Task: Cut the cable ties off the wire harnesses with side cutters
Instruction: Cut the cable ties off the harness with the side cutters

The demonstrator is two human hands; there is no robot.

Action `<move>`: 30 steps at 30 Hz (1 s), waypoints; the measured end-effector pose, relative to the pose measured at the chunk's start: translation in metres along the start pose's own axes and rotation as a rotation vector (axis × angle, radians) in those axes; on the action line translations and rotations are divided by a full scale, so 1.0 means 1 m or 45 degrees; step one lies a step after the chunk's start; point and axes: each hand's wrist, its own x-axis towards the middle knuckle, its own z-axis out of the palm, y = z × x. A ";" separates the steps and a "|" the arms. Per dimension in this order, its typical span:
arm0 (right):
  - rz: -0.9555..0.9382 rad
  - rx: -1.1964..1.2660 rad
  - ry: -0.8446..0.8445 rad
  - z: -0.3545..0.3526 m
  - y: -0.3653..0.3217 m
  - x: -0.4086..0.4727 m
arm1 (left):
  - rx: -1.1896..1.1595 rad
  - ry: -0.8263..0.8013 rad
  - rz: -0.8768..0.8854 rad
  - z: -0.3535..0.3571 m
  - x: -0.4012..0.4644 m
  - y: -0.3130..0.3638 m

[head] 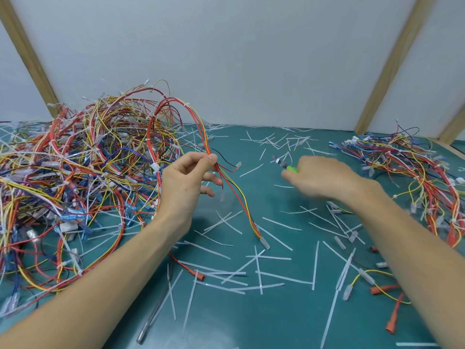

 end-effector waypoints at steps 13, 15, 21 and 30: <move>0.003 -0.163 0.103 0.021 -0.004 -0.001 | 0.077 -0.216 0.020 0.005 -0.007 0.001; -0.077 0.099 0.265 0.007 -0.011 -0.006 | 0.109 -0.285 0.030 0.007 -0.008 0.001; -0.321 1.702 -0.120 -0.021 -0.059 -0.035 | 0.192 -0.671 -0.047 0.017 -0.022 -0.001; -0.242 1.796 0.287 -0.037 -0.035 -0.025 | 0.551 0.089 0.724 0.007 -0.018 0.008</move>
